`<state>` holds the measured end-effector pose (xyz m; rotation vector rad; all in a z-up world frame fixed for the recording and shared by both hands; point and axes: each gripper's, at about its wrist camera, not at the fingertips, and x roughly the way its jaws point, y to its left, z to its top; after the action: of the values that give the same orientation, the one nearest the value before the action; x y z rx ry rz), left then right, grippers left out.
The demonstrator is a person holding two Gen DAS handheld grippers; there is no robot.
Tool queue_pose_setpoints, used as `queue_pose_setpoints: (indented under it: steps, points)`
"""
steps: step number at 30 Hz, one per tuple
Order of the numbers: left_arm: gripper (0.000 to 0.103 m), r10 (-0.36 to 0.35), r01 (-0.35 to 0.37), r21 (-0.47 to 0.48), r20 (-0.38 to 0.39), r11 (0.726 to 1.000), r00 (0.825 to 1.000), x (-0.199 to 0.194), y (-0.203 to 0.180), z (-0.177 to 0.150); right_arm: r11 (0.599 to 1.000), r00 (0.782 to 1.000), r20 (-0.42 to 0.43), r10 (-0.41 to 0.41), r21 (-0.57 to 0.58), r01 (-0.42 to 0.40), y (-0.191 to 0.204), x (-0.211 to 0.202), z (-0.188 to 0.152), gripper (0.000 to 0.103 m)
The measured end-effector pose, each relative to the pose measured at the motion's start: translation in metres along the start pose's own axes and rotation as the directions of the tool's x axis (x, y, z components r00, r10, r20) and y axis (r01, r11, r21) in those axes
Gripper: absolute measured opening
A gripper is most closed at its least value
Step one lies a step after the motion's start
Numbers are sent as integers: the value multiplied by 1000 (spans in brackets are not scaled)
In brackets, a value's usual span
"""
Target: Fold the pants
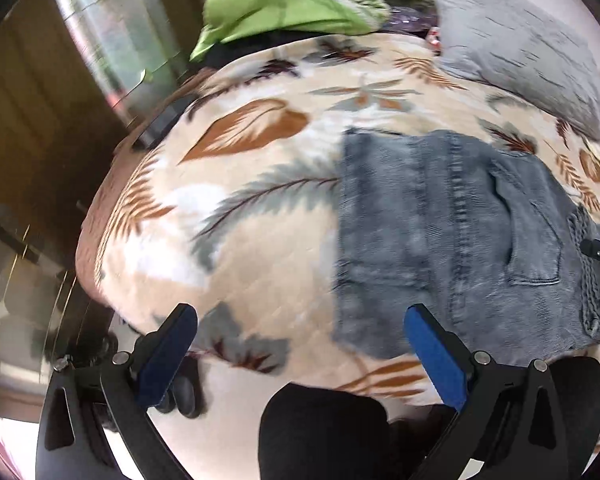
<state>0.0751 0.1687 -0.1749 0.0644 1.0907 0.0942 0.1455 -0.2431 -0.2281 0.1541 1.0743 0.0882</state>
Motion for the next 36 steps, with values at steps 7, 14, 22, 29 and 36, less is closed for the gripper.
queue_pose_setpoints:
  steps: [7, 14, 22, 29, 36]
  points:
    - [103, -79, 78, -50, -29, 996, 996, 0, 26, -28, 994, 991, 79, 106, -47, -103, 55, -45, -3, 50]
    - [103, -238, 232, -125, -34, 965, 971, 4, 32, -49, 937, 930, 125, 345, -104, -333, 113, -68, -33, 52]
    - [102, -354, 350, -150, -4, 925, 935, 9, 29, -56, 938, 942, 35, 334, -107, -329, 131, -45, -52, 52]
    - [95, -445, 437, -214, 14, 874, 896, 27, 27, -40, 945, 949, 17, 316, -91, -313, 135, -36, -54, 52]
    - [93, -493, 477, -234, -10, 847, 870, 49, 17, -18, 947, 951, 12, 309, -99, -307, 144, -33, -54, 52]
